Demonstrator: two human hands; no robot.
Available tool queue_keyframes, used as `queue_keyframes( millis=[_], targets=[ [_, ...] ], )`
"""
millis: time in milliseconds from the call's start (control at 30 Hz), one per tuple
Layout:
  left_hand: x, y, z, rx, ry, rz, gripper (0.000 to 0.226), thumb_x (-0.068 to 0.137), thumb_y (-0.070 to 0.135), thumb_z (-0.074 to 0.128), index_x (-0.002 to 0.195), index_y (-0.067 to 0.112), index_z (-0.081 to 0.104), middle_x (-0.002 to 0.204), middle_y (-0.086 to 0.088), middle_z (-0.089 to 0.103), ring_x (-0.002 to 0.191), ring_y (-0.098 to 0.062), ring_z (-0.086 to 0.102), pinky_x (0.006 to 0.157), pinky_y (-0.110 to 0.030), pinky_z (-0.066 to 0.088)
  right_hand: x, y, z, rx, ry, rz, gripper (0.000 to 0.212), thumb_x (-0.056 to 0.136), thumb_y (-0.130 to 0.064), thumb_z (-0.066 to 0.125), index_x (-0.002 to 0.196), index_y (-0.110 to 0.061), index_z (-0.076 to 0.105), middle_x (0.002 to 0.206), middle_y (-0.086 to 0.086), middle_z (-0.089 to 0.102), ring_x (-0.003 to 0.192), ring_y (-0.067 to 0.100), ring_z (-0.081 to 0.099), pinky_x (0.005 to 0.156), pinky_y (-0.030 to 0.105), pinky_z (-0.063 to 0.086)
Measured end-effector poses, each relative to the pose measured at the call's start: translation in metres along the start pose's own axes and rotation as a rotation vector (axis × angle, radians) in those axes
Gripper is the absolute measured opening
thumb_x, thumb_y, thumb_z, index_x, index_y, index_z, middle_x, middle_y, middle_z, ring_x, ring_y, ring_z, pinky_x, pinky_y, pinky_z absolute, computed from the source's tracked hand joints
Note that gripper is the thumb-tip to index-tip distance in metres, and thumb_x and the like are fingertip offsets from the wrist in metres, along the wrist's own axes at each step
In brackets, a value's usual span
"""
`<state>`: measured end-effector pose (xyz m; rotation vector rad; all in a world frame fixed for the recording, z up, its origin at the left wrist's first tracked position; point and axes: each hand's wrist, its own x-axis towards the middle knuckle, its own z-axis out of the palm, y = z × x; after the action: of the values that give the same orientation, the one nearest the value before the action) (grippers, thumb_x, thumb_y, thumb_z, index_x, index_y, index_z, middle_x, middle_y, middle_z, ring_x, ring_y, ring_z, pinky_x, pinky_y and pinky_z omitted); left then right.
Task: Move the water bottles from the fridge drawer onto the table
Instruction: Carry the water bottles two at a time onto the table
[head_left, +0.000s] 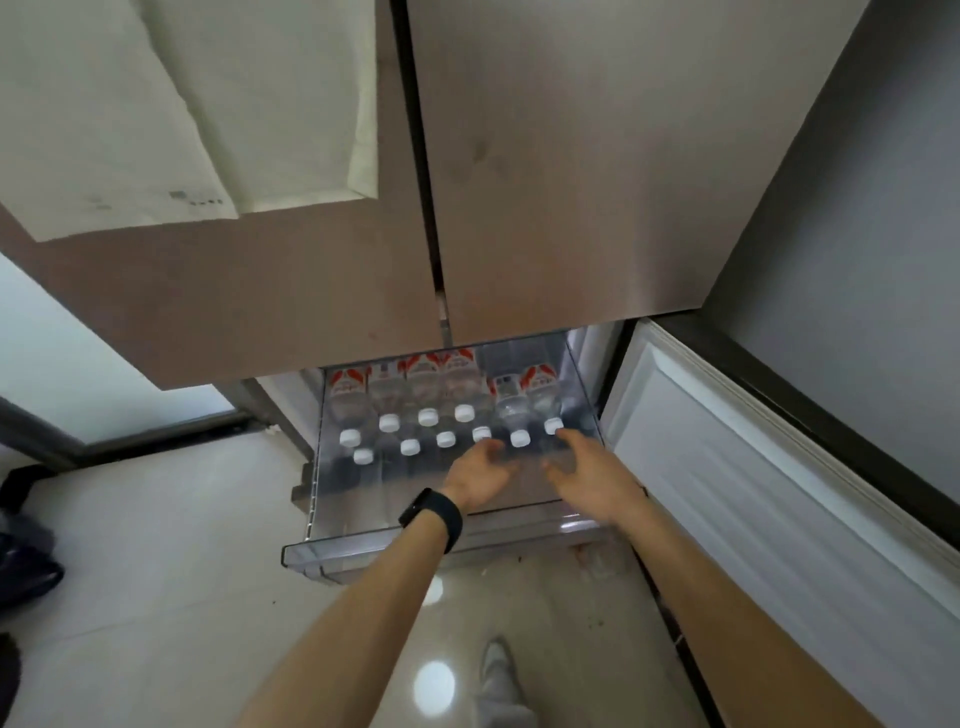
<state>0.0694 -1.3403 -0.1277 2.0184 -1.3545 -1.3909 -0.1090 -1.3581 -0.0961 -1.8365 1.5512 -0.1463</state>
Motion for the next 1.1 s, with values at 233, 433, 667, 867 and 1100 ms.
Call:
queue_keyframes(
  millis=[233, 433, 667, 867, 1100],
  targets=[
    [0.067, 0.015, 0.021, -0.659, -0.065, -0.335, 0.028, 0.098, 0.035, 0.054, 0.124, 0.023, 0.054, 0.131, -0.001, 0.056, 0.116, -0.022, 0.053, 0.092, -0.040, 0.043, 0.109, 0.040, 0.034, 0.324, -0.146, 0.307, 0.041, 0.099, -0.026, 0.051, 0.137, -0.013, 0.047, 0.131, 0.012, 0.053, 0.120, 0.035, 0.053, 0.093, 0.041, 0.047],
    [0.104, 0.024, 0.034, -0.878, 0.021, -0.434, 0.037, 0.103, 0.030, 0.041, 0.136, 0.019, 0.053, 0.136, -0.005, 0.056, 0.122, -0.026, 0.053, 0.095, -0.039, 0.042, 0.135, 0.025, 0.030, 0.550, -0.070, 0.533, 0.038, 0.100, -0.036, 0.044, 0.134, -0.020, 0.048, 0.125, 0.012, 0.055, 0.104, 0.033, 0.057, 0.073, 0.042, 0.057],
    [0.112, 0.014, 0.033, -0.791, -0.007, -0.412, 0.046, 0.102, 0.049, 0.046, 0.139, 0.023, 0.049, 0.134, -0.001, 0.056, 0.115, -0.022, 0.055, 0.097, -0.038, 0.045, 0.149, 0.025, 0.033, 0.622, -0.083, 0.488, 0.041, 0.092, -0.051, 0.053, 0.119, -0.021, 0.060, 0.116, 0.005, 0.065, 0.104, 0.027, 0.063, 0.097, 0.048, 0.052],
    [0.086, 0.024, 0.035, -0.504, 0.034, -0.289, 0.051, 0.099, 0.058, 0.049, 0.131, 0.019, 0.052, 0.122, -0.006, 0.065, 0.097, -0.022, 0.065, 0.080, -0.035, 0.057, 0.126, 0.019, 0.026, 0.439, -0.126, 0.400, 0.036, 0.099, -0.047, 0.047, 0.113, -0.017, 0.063, 0.113, 0.011, 0.068, 0.098, 0.028, 0.066, 0.088, 0.045, 0.057],
    [0.034, 0.031, 0.020, -0.196, 0.256, -0.248, 0.064, 0.092, 0.058, 0.046, 0.129, 0.006, 0.046, 0.119, -0.020, 0.066, 0.103, -0.038, 0.065, 0.087, -0.046, 0.056, 0.068, 0.005, -0.010, -0.070, -0.097, 0.305, 0.042, 0.101, -0.039, 0.041, 0.114, -0.007, 0.065, 0.112, 0.014, 0.068, 0.102, 0.031, 0.066, 0.084, 0.031, 0.051]
  ],
)
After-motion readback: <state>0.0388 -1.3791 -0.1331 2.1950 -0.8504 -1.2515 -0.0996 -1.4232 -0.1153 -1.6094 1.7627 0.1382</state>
